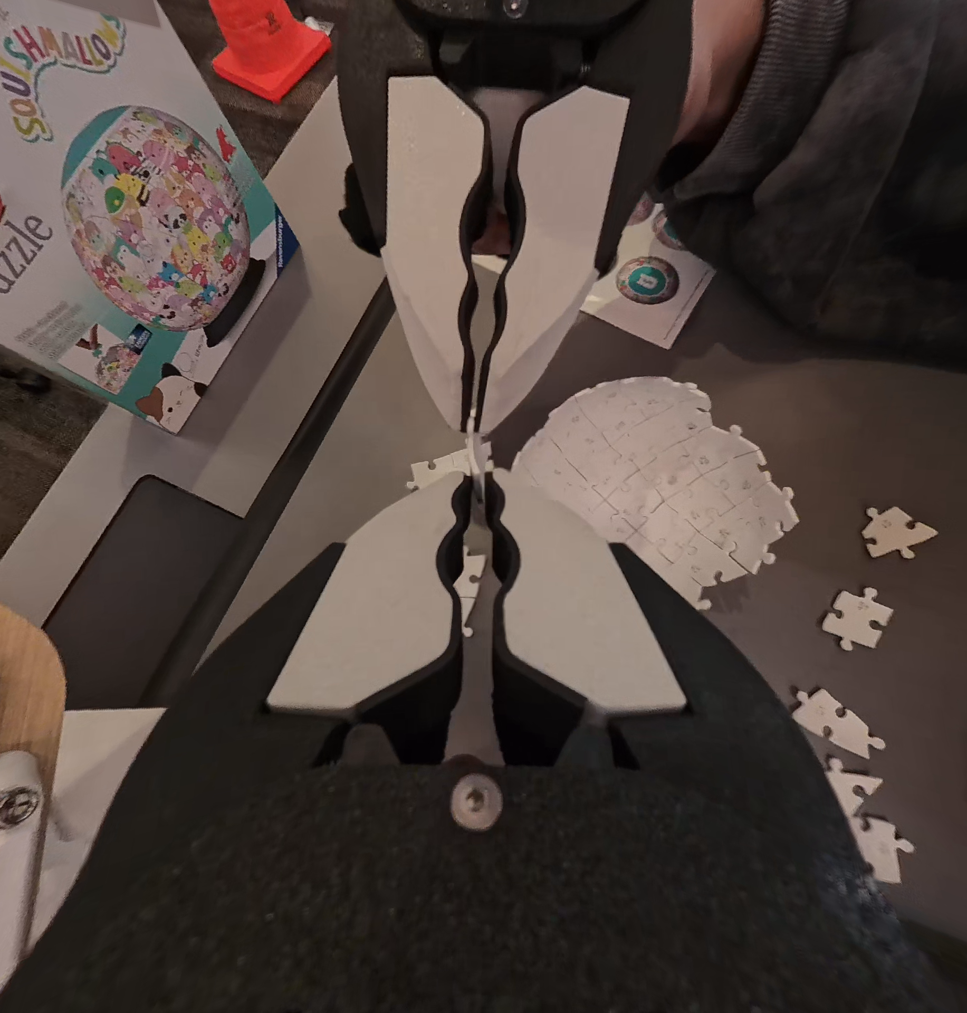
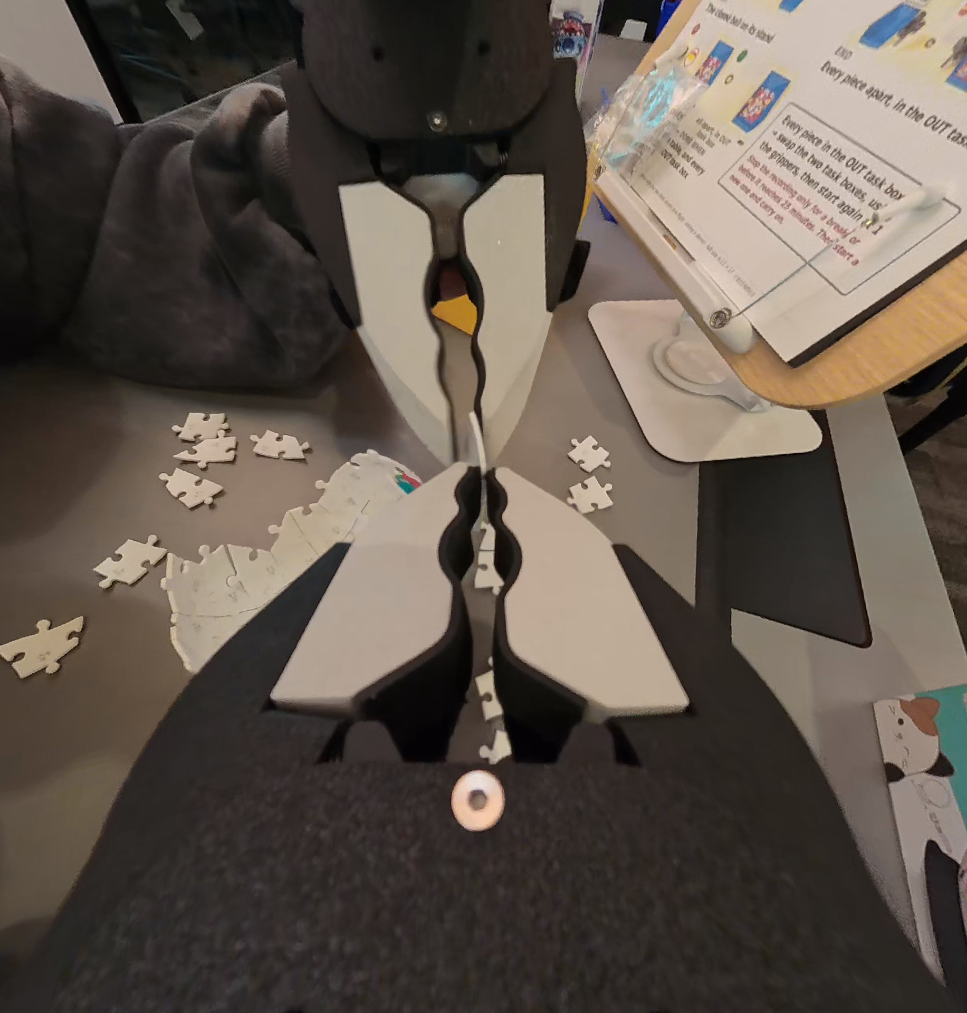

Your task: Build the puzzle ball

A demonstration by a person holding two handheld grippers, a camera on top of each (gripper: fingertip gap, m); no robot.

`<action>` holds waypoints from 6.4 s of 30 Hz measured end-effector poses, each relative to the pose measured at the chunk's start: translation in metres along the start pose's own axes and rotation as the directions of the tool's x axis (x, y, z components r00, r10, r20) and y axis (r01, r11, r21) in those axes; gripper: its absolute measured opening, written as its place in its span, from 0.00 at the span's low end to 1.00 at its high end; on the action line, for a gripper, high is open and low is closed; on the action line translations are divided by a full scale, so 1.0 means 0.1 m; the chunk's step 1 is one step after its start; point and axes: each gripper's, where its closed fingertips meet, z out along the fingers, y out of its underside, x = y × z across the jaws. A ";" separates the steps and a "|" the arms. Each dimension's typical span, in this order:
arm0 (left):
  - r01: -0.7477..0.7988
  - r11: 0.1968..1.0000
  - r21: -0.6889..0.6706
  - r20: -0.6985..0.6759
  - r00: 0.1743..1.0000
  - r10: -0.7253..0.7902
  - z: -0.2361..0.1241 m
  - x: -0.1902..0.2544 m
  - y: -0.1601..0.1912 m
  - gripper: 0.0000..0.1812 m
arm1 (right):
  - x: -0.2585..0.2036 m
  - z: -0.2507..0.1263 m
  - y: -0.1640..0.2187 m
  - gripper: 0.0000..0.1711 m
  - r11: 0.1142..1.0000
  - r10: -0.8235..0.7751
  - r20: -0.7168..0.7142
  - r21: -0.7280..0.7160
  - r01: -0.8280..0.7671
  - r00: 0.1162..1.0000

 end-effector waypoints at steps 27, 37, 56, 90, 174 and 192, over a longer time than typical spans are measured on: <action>0.071 0.982 -0.177 -0.156 0.983 -0.100 0.16 0.21 0.32 0.05 | -0.14 -0.05 0.29 0.01 0.998 -0.003 0.088 0.061 -0.003 0.996; 0.123 0.975 -0.187 -0.217 0.962 -0.163 0.23 0.19 0.42 0.06 | -0.11 0.11 0.56 0.01 0.998 0.066 0.112 -0.012 -0.065 0.992; 0.144 0.981 -0.129 -0.216 0.962 -0.170 0.15 0.12 0.34 0.11 | -0.11 0.19 0.69 0.01 0.999 0.035 0.099 -0.039 -0.032 0.994; 0.260 0.893 0.368 0.017 0.958 -0.286 0.50 -0.70 0.47 0.18 | 0.65 -0.37 0.68 0.01 0.825 0.520 0.008 0.255 -0.504 0.854; -0.537 0.660 -0.526 -0.565 0.800 0.200 0.79 0.90 0.84 0.16 | -2.25 -0.42 1.26 0.10 0.841 0.528 -0.067 -0.095 -0.532 0.847; -0.568 0.662 -0.489 -0.344 0.823 0.452 -0.40 1.56 0.11 0.15 | -1.86 -0.22 -0.13 0.07 0.574 0.800 0.156 0.077 -0.815 0.579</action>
